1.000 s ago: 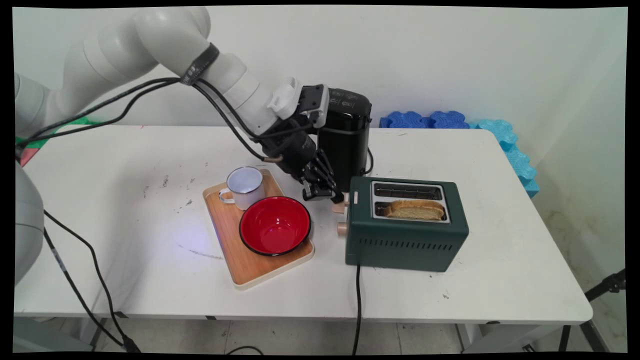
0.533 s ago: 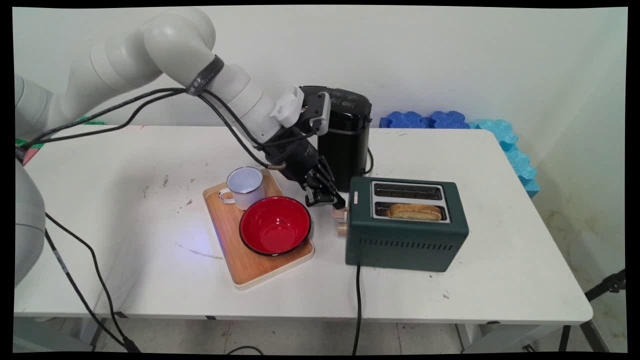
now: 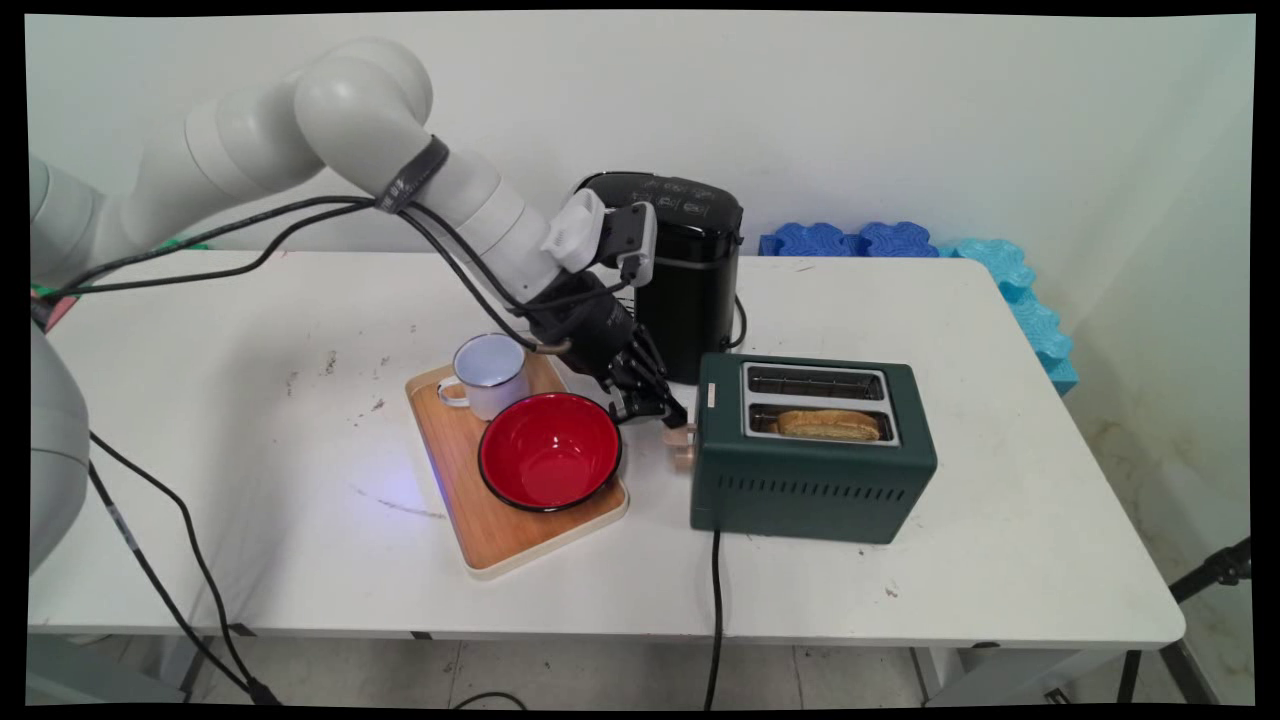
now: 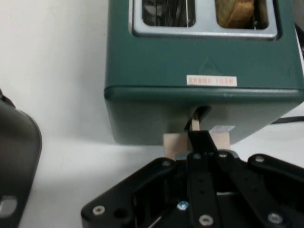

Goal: Press the toaster switch

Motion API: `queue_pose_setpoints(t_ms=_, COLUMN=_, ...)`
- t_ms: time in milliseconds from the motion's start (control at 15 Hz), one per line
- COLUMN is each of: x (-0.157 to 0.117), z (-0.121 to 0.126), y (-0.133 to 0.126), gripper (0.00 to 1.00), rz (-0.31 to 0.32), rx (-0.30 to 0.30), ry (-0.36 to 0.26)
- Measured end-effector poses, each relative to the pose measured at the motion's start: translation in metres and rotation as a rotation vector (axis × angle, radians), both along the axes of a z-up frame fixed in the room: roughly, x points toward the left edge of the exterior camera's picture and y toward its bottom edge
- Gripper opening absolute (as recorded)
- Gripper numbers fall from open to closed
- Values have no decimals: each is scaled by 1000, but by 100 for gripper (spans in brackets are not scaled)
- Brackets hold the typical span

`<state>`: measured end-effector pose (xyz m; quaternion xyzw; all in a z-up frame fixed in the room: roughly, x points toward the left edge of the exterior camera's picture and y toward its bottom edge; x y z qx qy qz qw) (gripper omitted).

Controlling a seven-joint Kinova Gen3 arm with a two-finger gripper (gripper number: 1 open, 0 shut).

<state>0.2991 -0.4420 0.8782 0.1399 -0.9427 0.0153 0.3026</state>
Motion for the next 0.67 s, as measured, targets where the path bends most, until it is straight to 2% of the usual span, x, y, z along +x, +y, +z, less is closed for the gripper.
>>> queue_pose_setpoints(t_ms=667, x=1, z=-13, y=5, gripper=0, rz=4, rx=-9, ry=24)
